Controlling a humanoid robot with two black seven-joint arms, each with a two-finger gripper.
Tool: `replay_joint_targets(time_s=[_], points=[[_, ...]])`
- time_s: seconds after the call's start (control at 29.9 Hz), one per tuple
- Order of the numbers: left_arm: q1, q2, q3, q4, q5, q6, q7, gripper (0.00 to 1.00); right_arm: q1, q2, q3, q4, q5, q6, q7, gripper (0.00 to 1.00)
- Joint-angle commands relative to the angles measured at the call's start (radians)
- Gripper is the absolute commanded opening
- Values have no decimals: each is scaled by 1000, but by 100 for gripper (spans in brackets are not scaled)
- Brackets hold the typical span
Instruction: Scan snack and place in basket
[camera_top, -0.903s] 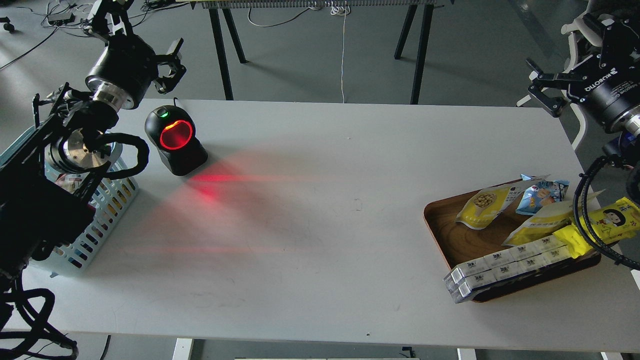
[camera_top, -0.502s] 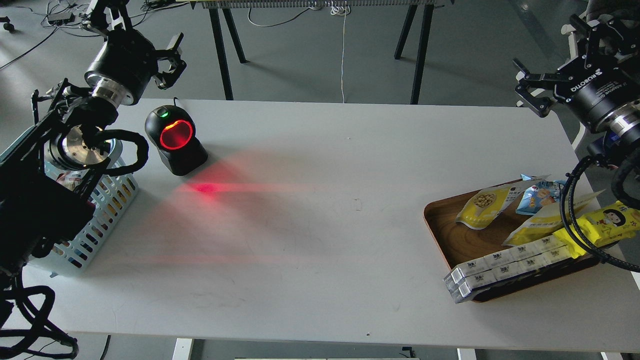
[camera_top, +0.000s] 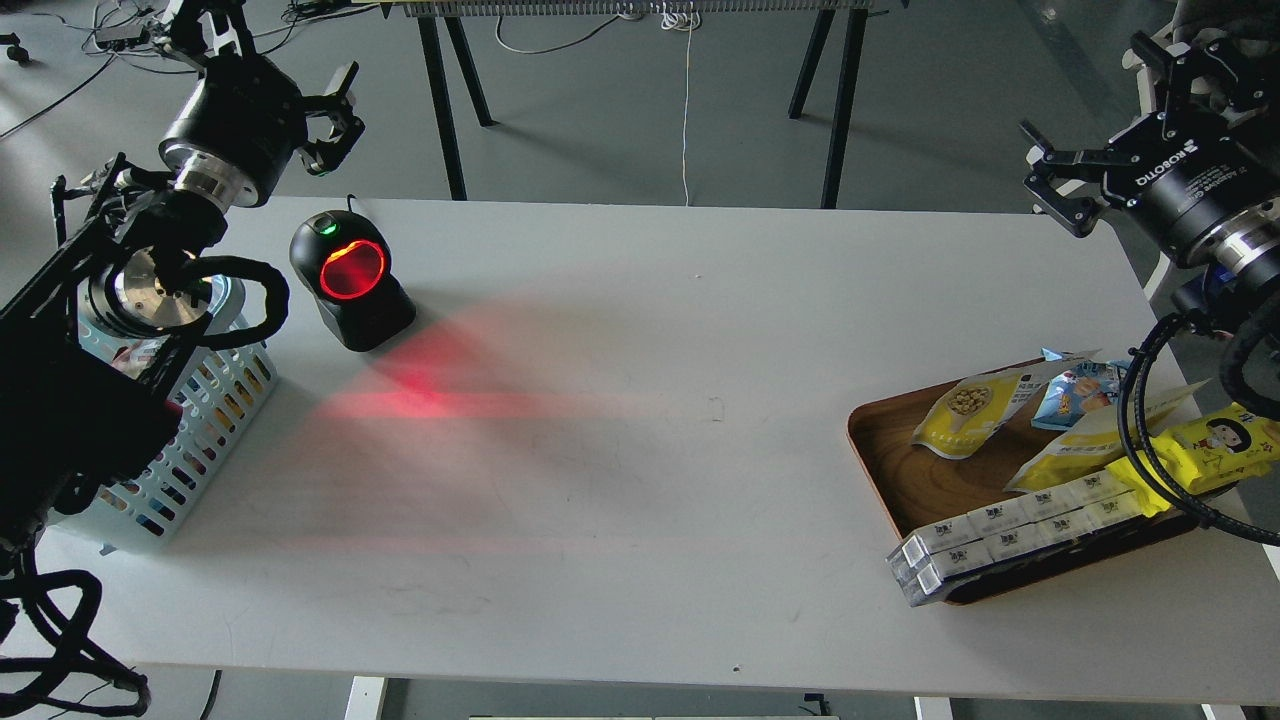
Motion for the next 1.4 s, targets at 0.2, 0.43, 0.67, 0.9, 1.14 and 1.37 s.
replay_joint_targets(time_s=[0.2,0.43,0.67,0.9,1.14,1.37], points=[[0,41,-5,-18,-2,-28,-2,100,60,-105,-18,60,-86,-9,-3,99],[0,53,-5,-21,-2,-32,-2,100,246,-161,-217,86,-151,-24,-5,99],[0,59,-7,-21,-2,-32,-2,100,655,-128,-619,92,-286,-30,-25,99],[1,65,-38,-21,-3,-39,-2,100,994,-103,-932,208,-495,-33,-248,99],[12,70,-39,-27,-3,-44,-2,100,1269,-114,-1218,408,-543,-269,-628,99],[15,73,-39,-28,-3,-45,0,100,1303,-114,-1284,506,-459,-427,-628,99]])
